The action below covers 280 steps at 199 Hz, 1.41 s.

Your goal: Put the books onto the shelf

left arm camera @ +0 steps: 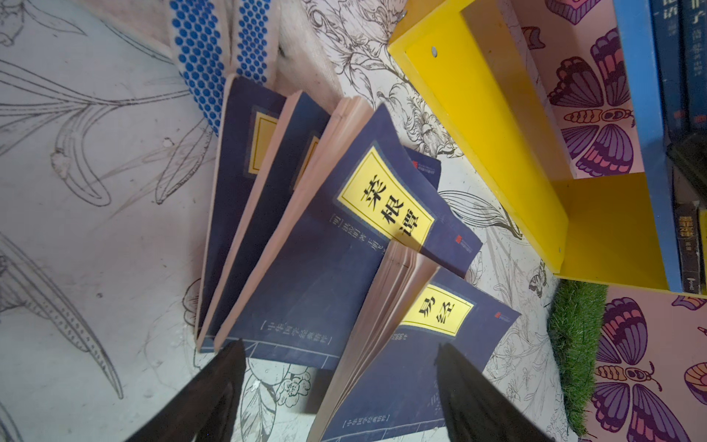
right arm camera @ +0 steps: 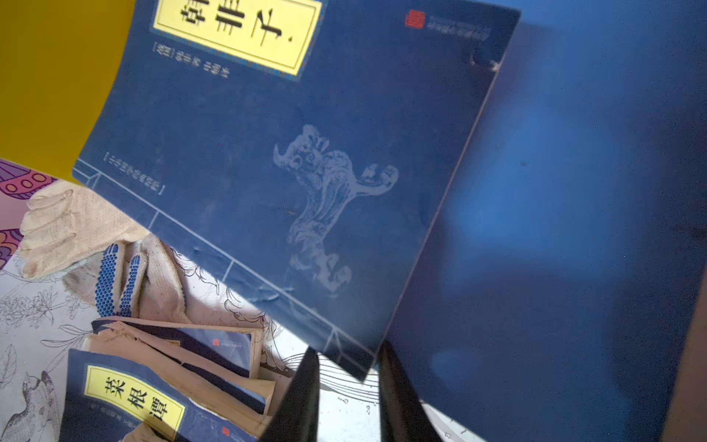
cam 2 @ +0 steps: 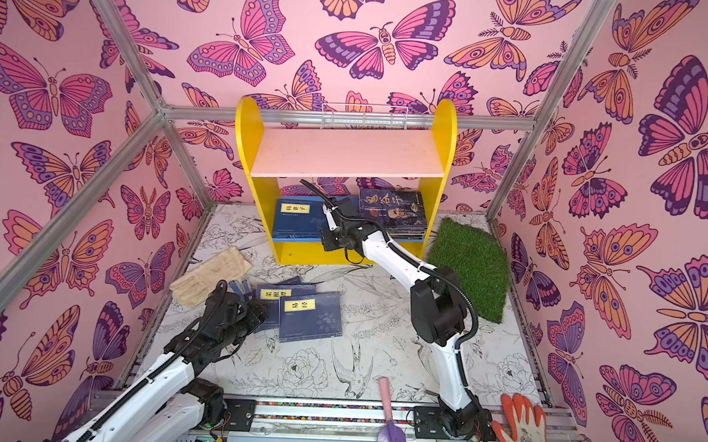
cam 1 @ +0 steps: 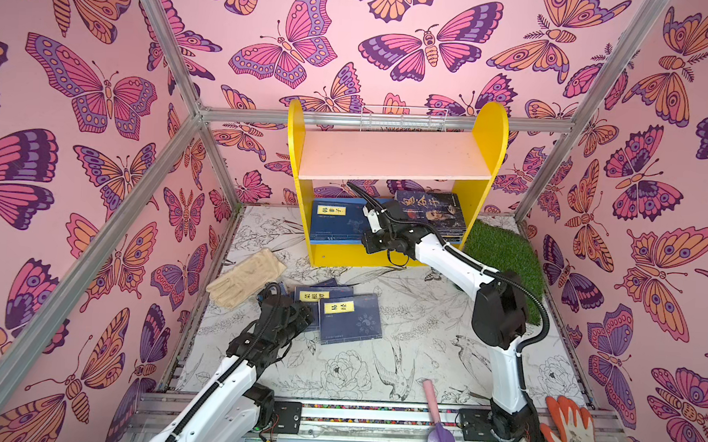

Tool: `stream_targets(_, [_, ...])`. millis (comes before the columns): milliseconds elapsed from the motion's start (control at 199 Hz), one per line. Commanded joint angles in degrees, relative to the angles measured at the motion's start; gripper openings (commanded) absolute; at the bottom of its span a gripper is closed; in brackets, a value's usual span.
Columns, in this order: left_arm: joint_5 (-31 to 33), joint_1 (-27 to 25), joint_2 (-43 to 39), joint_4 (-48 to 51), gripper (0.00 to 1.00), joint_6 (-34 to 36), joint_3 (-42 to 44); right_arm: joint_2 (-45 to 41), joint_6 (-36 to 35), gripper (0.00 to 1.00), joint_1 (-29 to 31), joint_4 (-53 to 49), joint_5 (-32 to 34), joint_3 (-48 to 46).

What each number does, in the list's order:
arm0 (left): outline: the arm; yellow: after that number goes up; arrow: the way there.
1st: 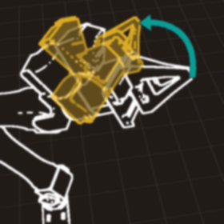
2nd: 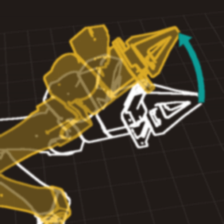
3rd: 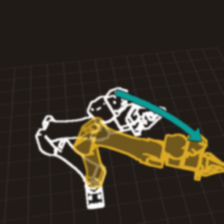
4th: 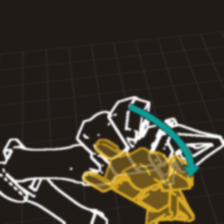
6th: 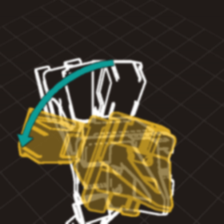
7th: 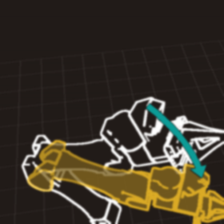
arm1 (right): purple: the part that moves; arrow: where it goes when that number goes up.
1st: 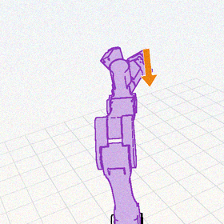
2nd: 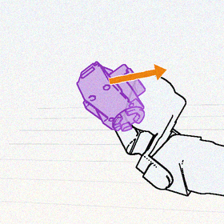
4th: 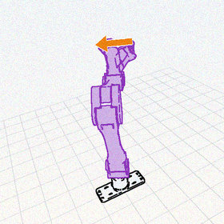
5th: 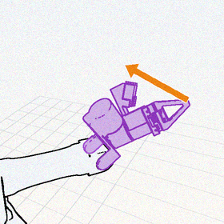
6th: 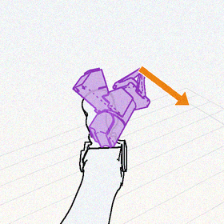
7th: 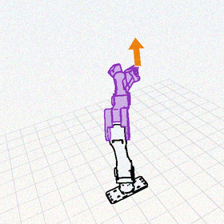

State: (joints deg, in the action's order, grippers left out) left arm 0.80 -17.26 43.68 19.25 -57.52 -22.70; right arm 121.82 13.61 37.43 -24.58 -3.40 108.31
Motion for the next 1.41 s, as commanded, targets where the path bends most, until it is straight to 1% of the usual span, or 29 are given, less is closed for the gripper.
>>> stream_targets(0, [-1.0, 0.3, 0.3, -0.6, 0.80, 0.7, -0.9, 0.8, -0.9, 0.20, 0.9, 2.4, -2.7, 1.2])
stream_targets(60, [-1.3, 0.3, 0.4, -0.8, 0.80, 1.0, -1.0, 0.0, -0.5, 0.18, 0.8, 3.1, -2.3, 0.2])
stream_targets(115, [-1.6, 0.3, 0.7, -0.8, 0.80, 1.5, -1.0, -1.4, 0.1, 0.19, 0.8, 4.5, -1.3, -1.7])
stream_targets(141, [-1.8, 0.3, 0.8, -0.8, 0.80, 1.9, -1.1, -2.3, 0.3, 0.23, 0.9, 5.3, -0.6, -2.7])
stream_targets(146, [-1.9, 0.3, 0.8, -0.8, 0.80, 1.9, -1.1, -2.7, 0.5, 0.26, 0.8, 5.6, -0.4, -3.3])
stream_targets(181, [-2.1, 0.3, 1.0, -0.9, 0.80, 2.4, -1.2, -4.2, 1.0, 0.35, 0.8, 6.6, 0.7, -5.1])
stream_targets(226, [-2.5, 0.3, 1.3, -0.8, 0.80, 3.0, -1.4, -6.5, 1.3, 0.45, 0.9, 7.8, 2.2, -7.7])
stream_targets(266, [-2.7, 0.3, 1.7, -0.8, 0.80, 3.6, -1.5, -9.0, 1.5, 0.50, 0.9, 8.6, 3.2, -10.3])
stream_targets(326, [-3.1, 0.2, 2.6, -0.9, 0.80, 4.4, -1.7, -13.2, 1.9, 0.54, 0.8, 10.3, 4.2, -15.4])
stream_targets(427, [-3.5, 0.1, 4.5, -1.2, 0.80, 4.9, -1.5, -20.6, 4.2, 0.55, 0.8, 13.3, 3.4, -26.0])
stream_targets(502, [-4.2, -0.1, 6.5, -2.2, 0.80, 5.0, -1.2, -25.0, 6.5, 0.55, 1.0, 15.3, 0.0, -34.6])
stream_targets(602, [-5.7, -0.7, 9.7, -3.9, 0.79, 5.5, -1.3, -28.3, 8.7, 0.55, 1.7, 17.3, -5.1, -44.5])
stream_targets(683, [-6.4, -1.5, 11.9, -5.3, 0.78, 6.0, -1.5, -29.0, 10.3, 0.55, 2.5, 19.1, -9.0, -50.7])
stream_targets(803, [-6.8, -2.8, 14.7, -6.7, 0.76, 7.0, -2.4, -27.6, 13.7, 0.55, 2.9, 24.2, -14.7, -56.8])
stream_targets(888, [-6.0, -4.0, 16.7, -7.2, 0.74, 7.4, -3.1, -25.5, 15.7, 0.55, 2.9, 28.9, -16.1, -59.4])
stream_targets(954, [-5.5, -4.8, 18.2, -7.5, 0.72, 7.6, -3.6, -23.7, 16.9, 0.55, 3.0, 30.3, -16.9, -59.7])
stream_targets(1049, [-5.0, -5.6, 20.7, -7.6, 0.66, 7.7, -4.0, -20.8, 17.9, 0.55, 3.0, 31.6, -19.2, -59.9])
stream_targets(1119, [-4.7, -5.9, 22.4, -7.5, 0.60, 7.3, -3.9, -19.0, 18.9, 0.55, 3.0, 33.4, -20.9, -60.6])
stream_targets(1205, [-4.0, -6.0, 24.3, -7.3, 0.46, 5.9, -3.3, -18.0, 20.3, 0.54, 2.9, 37.0, -23.0, -62.1])
stream_targets(1270, [-3.5, -6.0, 25.8, -7.4, 0.34, 5.1, -2.9, -17.9, 21.2, 0.54, 3.0, 40.0, -24.6, -63.1])
stream_targets(1340, [-3.1, -5.9, 27.2, -7.3, 0.22, 4.5, -2.5, -18.3, 21.3, 0.53, 2.9, 41.5, -25.8, -63.4])
stream_targets(1400, [-2.7, -5.9, 28.5, -7.2, 0.16, 3.9, -2.4, -19.3, 21.2, 0.53, 2.9, 42.2, -26.8, -63.3])
